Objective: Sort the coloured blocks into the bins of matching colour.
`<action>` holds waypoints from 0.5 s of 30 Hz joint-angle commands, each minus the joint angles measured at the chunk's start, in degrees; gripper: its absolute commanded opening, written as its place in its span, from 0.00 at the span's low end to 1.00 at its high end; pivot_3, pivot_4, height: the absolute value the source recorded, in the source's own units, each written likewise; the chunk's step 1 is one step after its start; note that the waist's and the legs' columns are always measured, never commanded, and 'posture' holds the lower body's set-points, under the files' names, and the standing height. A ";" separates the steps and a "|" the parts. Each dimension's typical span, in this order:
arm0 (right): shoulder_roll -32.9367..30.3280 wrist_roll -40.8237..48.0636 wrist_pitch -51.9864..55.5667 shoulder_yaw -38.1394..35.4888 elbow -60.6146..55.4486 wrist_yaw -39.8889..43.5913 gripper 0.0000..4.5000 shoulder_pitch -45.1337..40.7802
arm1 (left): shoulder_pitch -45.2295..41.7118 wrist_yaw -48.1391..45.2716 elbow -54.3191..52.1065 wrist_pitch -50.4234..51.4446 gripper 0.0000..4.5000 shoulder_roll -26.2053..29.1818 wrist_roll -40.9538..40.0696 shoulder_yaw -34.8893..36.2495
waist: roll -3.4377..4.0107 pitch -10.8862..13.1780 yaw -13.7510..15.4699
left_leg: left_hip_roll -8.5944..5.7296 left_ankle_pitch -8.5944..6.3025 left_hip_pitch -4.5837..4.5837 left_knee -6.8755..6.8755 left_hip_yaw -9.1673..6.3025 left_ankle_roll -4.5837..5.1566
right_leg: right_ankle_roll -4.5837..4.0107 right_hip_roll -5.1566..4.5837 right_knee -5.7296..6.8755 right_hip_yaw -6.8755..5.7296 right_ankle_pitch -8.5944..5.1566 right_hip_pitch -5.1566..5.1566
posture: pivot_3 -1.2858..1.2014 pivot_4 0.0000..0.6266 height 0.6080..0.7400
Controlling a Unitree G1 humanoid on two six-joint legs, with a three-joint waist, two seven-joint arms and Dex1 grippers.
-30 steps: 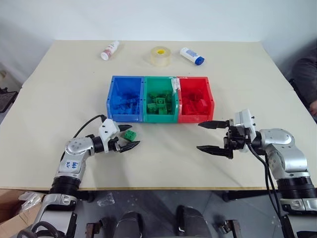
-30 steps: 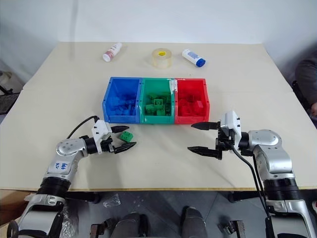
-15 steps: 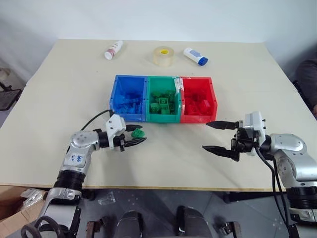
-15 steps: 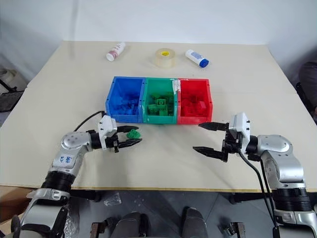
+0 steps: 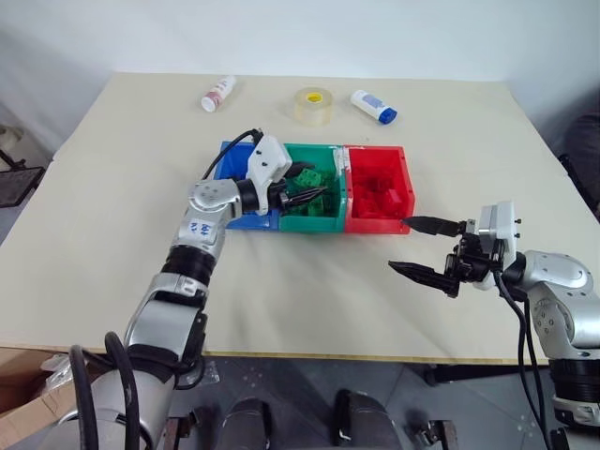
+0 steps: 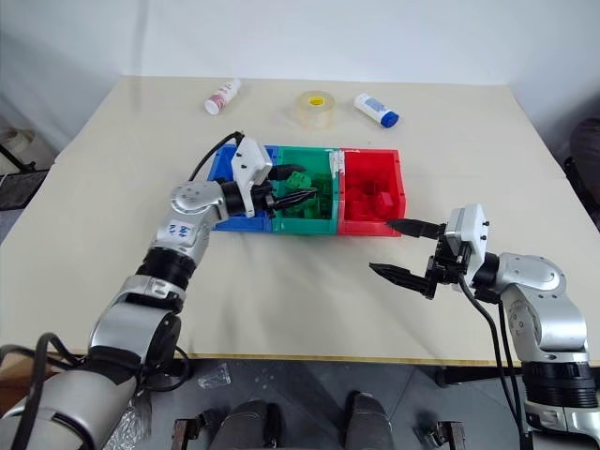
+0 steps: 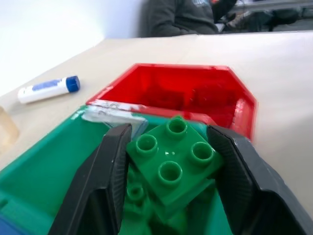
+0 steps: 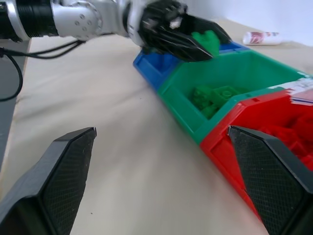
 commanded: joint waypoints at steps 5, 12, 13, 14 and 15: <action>-0.32 1.30 -0.75 -1.73 -2.48 -0.90 1.00 0.38 | -3.42 -1.41 5.13 -5.86 0.99 0.22 0.38 1.47 | -0.02 0.01 -0.20 | 0.00 0.00 0.00 -0.03 0.00 0.00 | 0.00 0.01 0.00 0.00 0.00 -0.01 | 0.52 0.24 1.00; -0.30 0.61 -1.35 -0.12 0.79 1.06 1.00 -2.70 | 1.70 -9.07 -6.71 0.80 0.99 5.04 -4.76 4.05 | -0.03 0.02 -0.42 | 0.00 0.00 -0.01 -0.02 0.00 0.00 | 0.00 0.01 0.01 0.01 0.00 -0.02 | 0.52 0.24 1.00; -0.34 0.44 -1.48 0.13 1.50 1.55 1.00 -3.31 | 3.30 -10.04 -9.93 3.37 0.99 5.99 -5.85 4.40 | -0.03 0.02 -0.38 | 0.01 0.00 0.00 -0.03 0.00 0.00 | 0.00 0.01 0.02 0.01 0.00 -0.03 | 0.52 0.24 1.00; -0.37 0.26 -1.59 0.42 2.18 2.02 1.00 -3.88 | 5.27 -10.86 -13.56 5.71 0.99 7.05 -7.07 4.87 | -0.02 0.01 -0.40 | 0.01 0.00 0.00 -0.02 -0.02 0.00 | 0.00 0.01 0.05 0.01 0.00 -0.03 | 0.52 0.24 1.00; -0.43 0.04 -1.75 0.76 3.09 2.62 1.00 -4.61 | 7.88 -11.68 -18.02 7.94 0.99 8.59 -8.24 5.32 | -0.02 0.02 -0.36 | 0.01 0.00 0.01 -0.02 -0.01 0.00 | 0.00 0.00 0.06 0.02 0.00 -0.02 | 0.52 0.24 1.00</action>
